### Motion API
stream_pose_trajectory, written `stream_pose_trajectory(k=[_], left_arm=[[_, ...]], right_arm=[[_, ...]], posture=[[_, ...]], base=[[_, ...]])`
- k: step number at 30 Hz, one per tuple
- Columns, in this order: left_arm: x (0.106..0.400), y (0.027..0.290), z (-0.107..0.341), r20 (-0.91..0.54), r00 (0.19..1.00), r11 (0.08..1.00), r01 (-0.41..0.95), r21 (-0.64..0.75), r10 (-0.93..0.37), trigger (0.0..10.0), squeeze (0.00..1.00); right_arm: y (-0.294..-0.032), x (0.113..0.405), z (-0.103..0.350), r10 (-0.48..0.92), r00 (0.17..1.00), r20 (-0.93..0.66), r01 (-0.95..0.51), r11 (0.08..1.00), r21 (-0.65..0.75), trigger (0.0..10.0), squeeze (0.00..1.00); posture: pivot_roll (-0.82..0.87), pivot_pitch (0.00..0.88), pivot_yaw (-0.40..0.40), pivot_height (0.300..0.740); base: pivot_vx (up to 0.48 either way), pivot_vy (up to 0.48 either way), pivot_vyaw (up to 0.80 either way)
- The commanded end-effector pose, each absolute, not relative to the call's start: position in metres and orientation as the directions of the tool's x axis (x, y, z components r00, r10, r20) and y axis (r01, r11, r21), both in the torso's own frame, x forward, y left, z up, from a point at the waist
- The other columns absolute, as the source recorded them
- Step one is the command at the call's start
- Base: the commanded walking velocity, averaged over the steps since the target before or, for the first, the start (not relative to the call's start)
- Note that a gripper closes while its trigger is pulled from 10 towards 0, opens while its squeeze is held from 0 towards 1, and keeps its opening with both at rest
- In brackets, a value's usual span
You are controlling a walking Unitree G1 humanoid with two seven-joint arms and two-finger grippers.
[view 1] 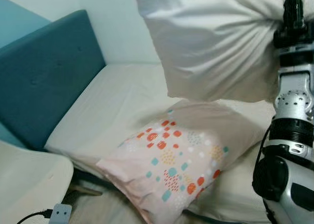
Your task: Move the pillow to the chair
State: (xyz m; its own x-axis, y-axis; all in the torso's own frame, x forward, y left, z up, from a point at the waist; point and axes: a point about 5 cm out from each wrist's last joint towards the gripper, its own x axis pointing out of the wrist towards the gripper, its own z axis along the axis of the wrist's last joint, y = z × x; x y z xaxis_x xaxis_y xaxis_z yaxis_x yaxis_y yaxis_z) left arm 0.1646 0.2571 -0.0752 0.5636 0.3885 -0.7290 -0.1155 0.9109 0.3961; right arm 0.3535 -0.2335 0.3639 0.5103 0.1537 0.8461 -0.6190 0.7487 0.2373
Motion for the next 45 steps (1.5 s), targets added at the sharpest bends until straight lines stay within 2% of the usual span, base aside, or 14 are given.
stream_pose_trajectory(k=[1, 3, 5, 6, 10, 15, 17, 19, 20, 24, 27, 39, 45], left_arm=[[0.162, 0.26, -0.076, -0.733, 0.551, 0.907, -0.115, 0.406, 0.398, 10.0, 0.0], [0.162, 0.26, -0.076, -0.733, 0.551, 0.907, -0.115, 0.406, 0.398, 10.0, 0.0], [0.161, 0.258, -0.077, -0.739, 0.55, 0.908, -0.094, 0.408, 0.389, 10.0, 0.0], [0.161, 0.258, -0.077, -0.739, 0.55, 0.908, -0.094, 0.408, 0.389, 10.0, 0.0], [0.159, 0.253, -0.079, -0.75, 0.546, 0.912, -0.069, 0.405, 0.374, 10.0, 0.0], [0.158, 0.252, -0.08, -0.752, 0.543, 0.913, -0.073, 0.402, 0.374, 10.0, 0.0], [0.157, 0.252, -0.081, -0.755, 0.539, 0.914, -0.077, 0.398, 0.374, 10.0, 0.0], [0.156, 0.252, -0.081, -0.757, 0.536, 0.915, -0.079, 0.397, 0.375, 10.0, 0.0], [0.155, 0.252, -0.081, -0.76, 0.53, 0.915, -0.081, 0.396, 0.376, 10.0, 0.0], [0.15, 0.253, -0.084, -0.779, 0.494, 0.917, -0.111, 0.384, 0.386, 10.0, 0.0], [0.149, 0.252, -0.084, -0.78, 0.499, 0.919, -0.104, 0.38, 0.378, 10.0, 0.0], [0.151, 0.247, -0.085, -0.781, 0.516, 0.925, -0.062, 0.375, 0.352, 10.0, 0.0], [0.149, 0.245, -0.087, -0.795, 0.495, 0.929, -0.076, 0.362, 0.35, 10.0, 0.0]], right_arm=[[-0.215, 0.348, 0.376, 0.235, 0.447, 0.863, -0.679, 0.718, 0.156, 0.0, 0.0], [-0.215, 0.348, 0.376, 0.235, 0.447, 0.863, -0.679, 0.718, 0.156, 0.0, 0.0], [-0.194, 0.35, 0.368, 0.291, 0.455, 0.842, -0.714, 0.684, 0.149, 0.0, 0.0], [-0.194, 0.35, 0.368, 0.291, 0.455, 0.842, -0.714, 0.684, 0.149, 0.0, 0.0], [-0.146, 0.355, 0.331, 0.434, 0.509, 0.743, -0.766, 0.622, 0.162, 0.0, 0.0], [-0.121, 0.357, 0.301, 0.514, 0.542, 0.665, -0.784, 0.595, 0.178, 0.0, 0.0], [-0.1, 0.356, 0.274, 0.582, 0.57, 0.58, -0.791, 0.579, 0.196, 0.0, 0.0], [-0.09, 0.354, 0.262, 0.614, 0.578, 0.537, -0.794, 0.574, 0.199, 0.0, 0.0], [-0.081, 0.352, 0.25, 0.646, 0.581, 0.495, -0.802, 0.559, 0.212, 10.0, 0.0], [-0.064, 0.342, 0.231, 0.684, 0.577, 0.446, -0.814, 0.526, 0.248, 10.0, 0.0], [-0.057, 0.336, 0.23, 0.697, 0.559, 0.449, -0.827, 0.507, 0.243, 10.0, 0.0], [-0.053, 0.329, 0.236, 0.701, 0.53, 0.477, -0.844, 0.494, 0.211, 10.0, 0.0], [-0.051, 0.327, 0.235, 0.703, 0.531, 0.473, -0.843, 0.494, 0.212, 10.0, 0.0]], posture=[[-0.13, 0.043, 0.105, 0.711], [-0.13, 0.043, 0.105, 0.711], [-0.14, 0.038, 0.101, 0.721], [-0.14, 0.038, 0.101, 0.721], [-0.14, 0.026, 0.087, 0.74], [-0.14, 0.021, 0.083, 0.74], [-0.14, 0.015, 0.078, 0.74], [-0.14, 0.015, 0.077, 0.74], [-0.14, 0.015, 0.076, 0.74], [-0.14, 0.019, 0.078, 0.74], [-0.14, 0.023, 0.081, 0.74], [-0.14, 0.033, 0.086, 0.74], [-0.14, 0.037, 0.087, 0.74]], base=[[0.0, 0.0, 0.0], [0.0, 0.0, 0.0], [0.0, 0.0, 0.0], [0.0, 0.0, 0.0], [0.0, 0.0, 0.0], [0.0, 0.0, 0.0], [0.0, 0.0, 0.0], [0.0, 0.0, 0.0], [0.0, 0.0, 0.0], [-0.234, 0.0, 0.4], [-0.472, 0.0, 0.79], [0.0, 0.0, 0.79], [-0.08, 0.0, 0.78]])
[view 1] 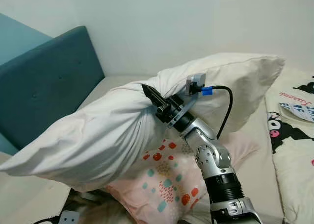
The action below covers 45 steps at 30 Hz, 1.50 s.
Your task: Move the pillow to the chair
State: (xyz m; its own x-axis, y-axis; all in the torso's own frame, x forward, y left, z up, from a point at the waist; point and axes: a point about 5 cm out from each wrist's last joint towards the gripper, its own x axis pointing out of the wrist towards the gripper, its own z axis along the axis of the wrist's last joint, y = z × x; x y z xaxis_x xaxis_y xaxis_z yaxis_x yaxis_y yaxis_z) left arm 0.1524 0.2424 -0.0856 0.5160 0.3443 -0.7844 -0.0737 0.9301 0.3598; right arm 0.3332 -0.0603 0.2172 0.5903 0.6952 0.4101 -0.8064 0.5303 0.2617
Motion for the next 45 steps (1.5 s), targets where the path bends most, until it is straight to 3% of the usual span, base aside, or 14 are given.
stream_pose_trajectory(k=[1, 5, 16, 21, 41, 45], left_arm=[[0.148, 0.245, -0.087, -0.799, 0.487, 0.93, -0.087, 0.357, 0.352, 10.0, 0.0], [0.148, 0.246, -0.087, -0.798, 0.488, 0.929, -0.085, 0.359, 0.353, 10.0, 0.0], [0.147, 0.249, -0.087, -0.8, 0.481, 0.927, -0.087, 0.364, 0.359, 10.0, 0.0], [0.147, 0.25, -0.087, -0.799, 0.481, 0.923, -0.063, 0.378, 0.361, 10.0, 0.0], [0.151, 0.245, -0.086, -0.788, 0.515, 0.926, -0.033, 0.375, 0.338, 10.0, 0.0], [0.154, 0.243, -0.085, -0.786, 0.53, 0.931, -0.013, 0.366, 0.317, 10.0, 0.0]], right_arm=[[-0.051, 0.327, 0.234, 0.703, 0.532, 0.472, -0.843, 0.494, 0.214, 10.0, 0.0], [-0.05, 0.326, 0.233, 0.702, 0.535, 0.47, -0.841, 0.494, 0.22, 10.0, 0.0], [-0.05, 0.324, 0.233, 0.697, 0.538, 0.474, -0.839, 0.497, 0.222, 10.0, 0.0], [-0.049, 0.324, 0.232, 0.698, 0.535, 0.475, -0.841, 0.493, 0.223, 10.0, 0.0], [-0.048, 0.323, 0.225, 0.714, 0.536, 0.451, -0.842, 0.487, 0.23, 10.0, 0.0], [-0.049, 0.329, 0.219, 0.698, 0.592, 0.402, -0.804, 0.543, 0.243, 10.0, 0.0]], posture=[[-0.14, 0.037, 0.087, 0.74], [-0.14, 0.039, 0.09, 0.74], [-0.14, 0.04, 0.097, 0.74], [-0.13, 0.041, 0.1, 0.74], [-0.13, 0.033, 0.087, 0.74], [-0.13, 0.029, 0.083, 0.74]], base=[[-0.48, 0.0, 0.78], [-0.48, 0.0, 0.78], [0.0, 0.0, 0.78], [-0.478, 0.0, 0.78], [0.0, 0.0, 0.78], [0.0, 0.0, 0.78]])
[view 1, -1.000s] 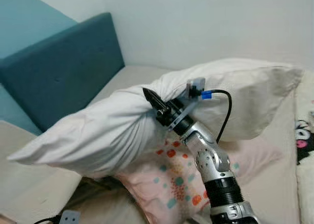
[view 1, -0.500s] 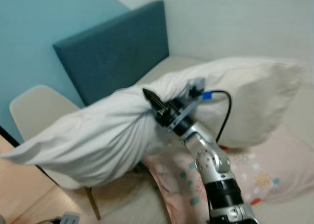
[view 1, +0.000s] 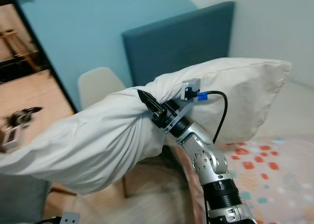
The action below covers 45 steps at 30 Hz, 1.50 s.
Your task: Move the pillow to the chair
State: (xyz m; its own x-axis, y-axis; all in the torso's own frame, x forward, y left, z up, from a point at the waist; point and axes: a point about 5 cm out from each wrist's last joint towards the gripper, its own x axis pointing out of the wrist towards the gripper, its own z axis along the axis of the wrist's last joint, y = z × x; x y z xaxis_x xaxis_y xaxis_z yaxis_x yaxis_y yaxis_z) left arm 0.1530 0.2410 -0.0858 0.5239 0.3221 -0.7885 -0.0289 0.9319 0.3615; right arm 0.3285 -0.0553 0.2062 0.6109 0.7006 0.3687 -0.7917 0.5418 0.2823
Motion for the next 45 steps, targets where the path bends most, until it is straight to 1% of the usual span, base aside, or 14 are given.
stream_pose_trajectory(k=[1, 2, 9, 17, 21, 25, 33, 37, 41, 43, 45], left_arm=[[0.156, 0.243, -0.084, -0.786, 0.535, 0.93, 0.0, 0.368, 0.311, 10.0, 0.0], [0.156, 0.243, -0.084, -0.785, 0.537, 0.929, 0.006, 0.369, 0.308, 10.0, 0.0], [0.159, 0.242, -0.083, -0.782, 0.542, 0.929, 0.004, 0.369, 0.308, 10.0, 0.0], [0.159, 0.241, -0.083, -0.78, 0.545, 0.93, 0.002, 0.366, 0.306, 10.0, 0.0], [0.159, 0.241, -0.083, -0.781, 0.545, 0.931, 0.004, 0.366, 0.305, 10.0, 0.0], [0.158, 0.242, -0.084, -0.782, 0.542, 0.93, 0.003, 0.367, 0.307, 10.0, 0.0], [0.156, 0.243, -0.084, -0.785, 0.538, 0.93, 0.005, 0.368, 0.307, 10.0, 0.0], [0.154, 0.244, -0.084, -0.784, 0.532, 0.927, -0.008, 0.375, 0.321, 10.0, 0.0], [0.153, 0.245, -0.085, -0.784, 0.526, 0.926, -0.018, 0.377, 0.329, 10.0, 0.0], [0.153, 0.245, -0.085, -0.786, 0.522, 0.926, -0.019, 0.378, 0.332, 10.0, 0.0], [0.152, 0.245, -0.085, -0.787, 0.521, 0.926, -0.019, 0.378, 0.332, 10.0, 0.0]], right_arm=[[-0.05, 0.333, 0.217, 0.683, 0.619, 0.388, -0.785, 0.561, 0.265, 10.0, 0.0], [-0.05, 0.335, 0.215, 0.674, 0.636, 0.375, -0.771, 0.574, 0.275, 10.0, 0.0], [-0.052, 0.341, 0.208, 0.659, 0.681, 0.318, -0.732, 0.622, 0.279, 10.0, 0.0], [-0.052, 0.341, 0.207, 0.66, 0.684, 0.311, -0.729, 0.626, 0.276, 10.0, 0.0], [-0.047, 0.335, 0.205, 0.702, 0.639, 0.313, -0.769, 0.593, 0.239, 10.0, 0.0], [-0.045, 0.331, 0.206, 0.724, 0.613, 0.316, -0.789, 0.578, 0.206, 10.0, 0.0], [-0.044, 0.33, 0.202, 0.738, 0.61, 0.287, -0.792, 0.57, 0.219, 10.0, 0.0], [-0.042, 0.33, 0.194, 0.753, 0.612, 0.241, -0.79, 0.569, 0.228, 10.0, 0.0], [-0.04, 0.329, 0.188, 0.773, 0.603, 0.198, -0.795, 0.56, 0.233, 10.0, 0.0], [-0.036, 0.323, 0.182, 0.819, 0.552, 0.159, -0.829, 0.519, 0.207, 10.0, 0.0], [-0.035, 0.32, 0.18, 0.828, 0.54, 0.151, -0.837, 0.509, 0.201, 10.0, 0.0]], posture=[[-0.13, 0.029, 0.083, 0.74], [-0.13, 0.024, 0.082, 0.74], [-0.13, 0.02, 0.083, 0.74], [-0.13, 0.029, 0.086, 0.74], [-0.13, 0.034, 0.089, 0.74], [-0.13, 0.04, 0.091, 0.74], [-0.13, 0.045, 0.092, 0.74], [-0.13, 0.048, 0.091, 0.74], [-0.13, 0.049, 0.092, 0.74], [-0.13, 0.05, 0.095, 0.74], [-0.13, 0.05, 0.093, 0.74]], base=[[0.0, 0.0, 0.0], [0.48, 0.0, 0.0], [0.48, 0.0, 0.0], [0.48, 0.0, 0.0], [0.48, 0.0, 0.0], [0.48, 0.0, 0.73], [0.48, 0.0, 0.75], [0.441, 0.0, 0.0], [0.0, 0.0, 0.0], [0.0, 0.0, 0.0], [0.0, 0.0, 0.8]])
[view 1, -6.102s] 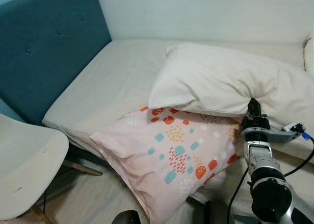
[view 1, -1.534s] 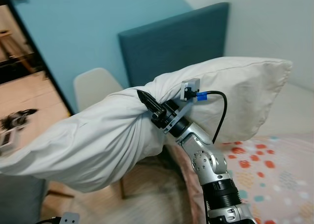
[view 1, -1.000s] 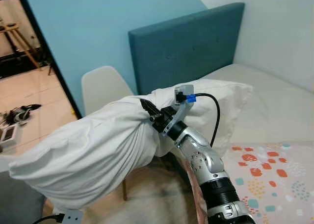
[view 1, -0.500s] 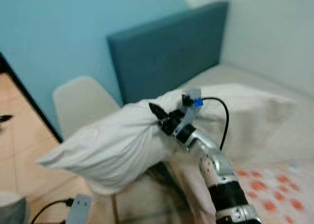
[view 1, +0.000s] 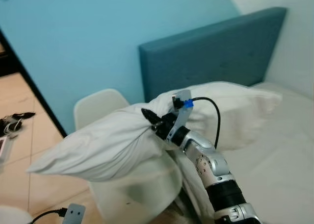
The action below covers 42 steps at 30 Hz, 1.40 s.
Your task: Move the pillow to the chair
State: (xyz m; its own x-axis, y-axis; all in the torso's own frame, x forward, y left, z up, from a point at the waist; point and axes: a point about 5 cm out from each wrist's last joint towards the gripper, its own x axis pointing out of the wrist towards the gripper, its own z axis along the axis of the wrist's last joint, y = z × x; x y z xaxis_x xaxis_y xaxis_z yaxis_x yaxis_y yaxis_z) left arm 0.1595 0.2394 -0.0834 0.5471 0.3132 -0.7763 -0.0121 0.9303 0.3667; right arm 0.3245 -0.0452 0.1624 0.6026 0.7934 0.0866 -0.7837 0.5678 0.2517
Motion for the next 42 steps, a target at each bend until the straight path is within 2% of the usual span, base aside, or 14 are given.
stream_pose_trajectory(k=[1, 12, 14, 15, 17, 25, 30, 33, 42], left_arm=[[0.152, 0.245, -0.085, -0.787, 0.519, 0.926, -0.019, 0.378, 0.333, 10.0, 0.0], [0.151, 0.245, -0.086, -0.791, 0.512, 0.925, -0.017, 0.38, 0.334, 10.0, 0.0], [0.151, 0.245, -0.086, -0.793, 0.513, 0.927, -0.018, 0.374, 0.33, 10.0, 0.0], [0.151, 0.245, -0.086, -0.793, 0.513, 0.927, -0.018, 0.374, 0.33, 10.0, 0.0], [0.151, 0.244, -0.086, -0.794, 0.515, 0.931, -0.02, 0.365, 0.322, 10.0, 0.0], [0.152, 0.243, -0.086, -0.801, 0.517, 0.935, 0.004, 0.354, 0.301, 10.0, 0.0], [0.152, 0.242, -0.086, -0.8, 0.516, 0.935, -0.007, 0.353, 0.306, 10.0, 0.0], [0.152, 0.243, -0.086, -0.798, 0.516, 0.935, -0.019, 0.354, 0.313, 10.0, 0.0], [0.155, 0.242, -0.085, -0.793, 0.519, 0.931, -0.016, 0.364, 0.319, 10.0, 0.0]], right_arm=[[-0.034, 0.318, 0.179, 0.84, 0.522, 0.147, -0.848, 0.493, 0.193, 10.0, 0.0], [-0.032, 0.315, 0.172, 0.861, 0.501, 0.087, -0.856, 0.477, 0.199, 10.0, 0.0], [-0.037, 0.326, 0.164, 0.8, 0.6, 0.018, -0.789, 0.587, 0.183, 10.0, 0.0], [-0.037, 0.326, 0.164, 0.8, 0.6, 0.018, -0.789, 0.587, 0.183, 10.0, 0.0], [-0.044, 0.338, 0.157, 0.715, 0.698, -0.045, -0.704, 0.696, 0.142, 10.0, 0.0], [-0.06, 0.351, 0.156, 0.597, 0.798, -0.08, -0.581, 0.799, 0.157, 10.0, 0.0], [-0.062, 0.352, 0.158, 0.591, 0.804, -0.068, -0.575, 0.802, 0.162, 10.0, 0.0], [-0.061, 0.353, 0.16, 0.596, 0.801, -0.054, -0.583, 0.797, 0.157, 10.0, 0.0], [-0.04, 0.341, 0.142, 0.681, 0.719, -0.142, -0.672, 0.732, 0.112, 10.0, 0.0]], posture=[[-0.13, 0.05, 0.094, 0.74], [-0.13, 0.049, 0.095, 0.74], [-0.13, 0.048, 0.093, 0.74], [-0.13, 0.048, 0.093, 0.74], [-0.13, 0.048, 0.093, 0.74], [-0.13, 0.043, 0.091, 0.74], [-0.13, 0.04, 0.091, 0.74], [-0.13, 0.037, 0.09, 0.74], [-0.14, 0.029, 0.082, 0.74]], base=[[0.0, 0.0, 0.8], [0.0, 0.0, 0.8], [0.0, 0.0, 0.31], [0.0, 0.0, 0.0], [0.0, 0.0, 0.0], [0.0, -0.06, 0.0], [0.0, -0.446, 0.0], [0.0, 0.0, 0.0], [0.0, 0.0, 0.0]])
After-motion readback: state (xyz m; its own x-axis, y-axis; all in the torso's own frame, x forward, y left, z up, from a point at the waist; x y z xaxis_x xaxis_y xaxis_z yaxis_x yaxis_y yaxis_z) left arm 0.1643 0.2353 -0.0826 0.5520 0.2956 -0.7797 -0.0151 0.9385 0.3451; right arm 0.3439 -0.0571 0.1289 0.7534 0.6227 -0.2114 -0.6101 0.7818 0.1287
